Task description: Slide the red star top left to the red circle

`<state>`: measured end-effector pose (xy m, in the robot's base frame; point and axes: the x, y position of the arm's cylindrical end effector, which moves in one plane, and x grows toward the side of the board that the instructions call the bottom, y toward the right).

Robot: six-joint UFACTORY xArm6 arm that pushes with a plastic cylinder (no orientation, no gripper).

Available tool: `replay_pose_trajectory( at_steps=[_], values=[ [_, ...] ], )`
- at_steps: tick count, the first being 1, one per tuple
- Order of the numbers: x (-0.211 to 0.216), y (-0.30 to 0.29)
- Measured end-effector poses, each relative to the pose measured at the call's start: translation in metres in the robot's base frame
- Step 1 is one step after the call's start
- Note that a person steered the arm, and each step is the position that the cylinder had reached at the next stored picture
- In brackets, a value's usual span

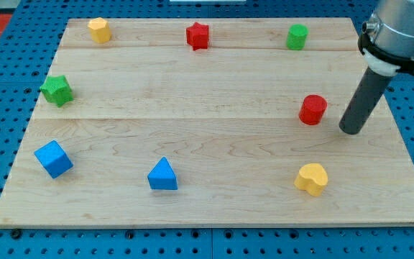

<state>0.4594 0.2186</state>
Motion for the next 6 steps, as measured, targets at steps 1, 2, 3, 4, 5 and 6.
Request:
replay_pose_trajectory(
  at_steps=[1, 2, 3, 4, 5, 6],
  values=[
    [-0.036, -0.049],
    [-0.038, -0.107],
    [-0.052, -0.202],
    [-0.125, -0.209],
    [-0.210, -0.204],
    [-0.230, -0.194]
  ],
)
